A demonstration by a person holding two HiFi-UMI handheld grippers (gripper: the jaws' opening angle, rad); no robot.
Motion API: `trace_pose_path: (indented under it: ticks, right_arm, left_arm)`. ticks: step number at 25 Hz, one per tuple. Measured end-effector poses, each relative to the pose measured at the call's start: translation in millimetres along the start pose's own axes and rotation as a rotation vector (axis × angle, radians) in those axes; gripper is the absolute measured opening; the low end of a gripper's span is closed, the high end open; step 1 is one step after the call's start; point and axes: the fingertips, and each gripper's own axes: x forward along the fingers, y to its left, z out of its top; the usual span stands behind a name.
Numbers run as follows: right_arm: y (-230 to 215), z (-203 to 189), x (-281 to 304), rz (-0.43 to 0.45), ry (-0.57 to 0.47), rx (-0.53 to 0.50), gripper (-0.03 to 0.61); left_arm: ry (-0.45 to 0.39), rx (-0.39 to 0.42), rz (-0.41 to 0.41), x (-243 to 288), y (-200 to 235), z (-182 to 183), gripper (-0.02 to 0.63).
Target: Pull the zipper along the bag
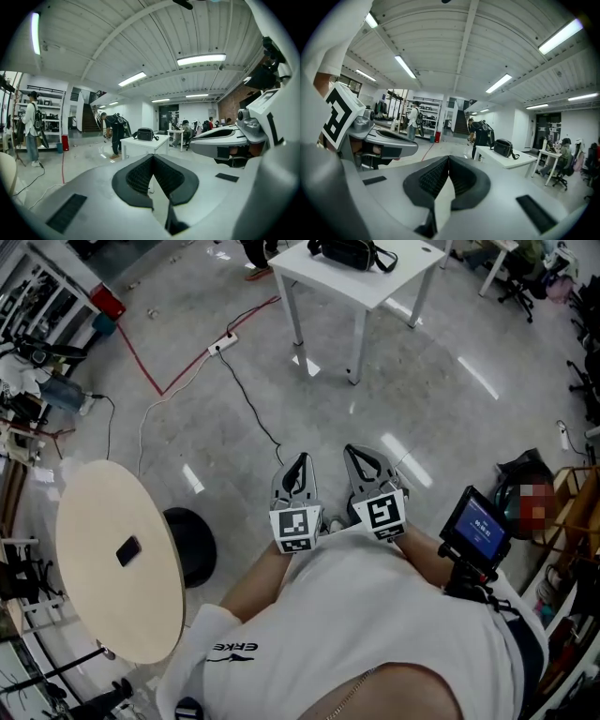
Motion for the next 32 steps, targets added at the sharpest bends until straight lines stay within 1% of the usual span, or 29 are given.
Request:
trace_pose_path:
  ticks: [3, 7, 11, 14, 20, 23, 26, 32]
  right_arm:
    - [6.2, 4.4, 14.0, 0.046, -0.011, -0.015, 0.005]
    - [4.0, 11.2, 35.0, 0.086, -0.019, -0.023, 0.005]
    - [-14.7, 18.5, 83.6, 0.141, -0.030, -0.035, 0.005]
    - [-33.3, 26.0, 112.4, 0.165, -0.040, -0.039, 0.005]
    - [-64.1, 32.1, 153.6, 0.207, -0.046, -0.033, 0.005]
    - [-80.8, 36.1, 175.0, 0.226, -0.053, -0.028, 0.005]
    - [-102.4, 31.4, 191.7, 0.234, -0.057, -0.018, 0.005]
    - [-137.9, 26.2, 215.7, 0.216, -0.056, 0.023, 0.005]
  left_arm:
    - [0.002, -0.012, 0.055, 0.5, 17.3, -3.8, 0.005]
    - [0.004, -0.025, 0.102, 8.8, 35.7, 0.7, 0.005]
    - [0.006, -0.028, 0.137, 50.2, 60.5, 9.3, 0.005]
    - [0.006, -0.025, 0.159, 79.0, 75.1, 17.8, 0.005]
    - [0.016, -0.017, 0.194, 124.3, 88.3, 33.1, 0.005]
    - [0.017, -0.006, 0.205, 149.5, 95.4, 42.7, 0.005]
    - [0.031, 0.003, 0.219, 174.1, 96.9, 43.7, 0.005]
    - [0.043, 0.013, 0.228, 207.6, 98.2, 48.1, 0.005]
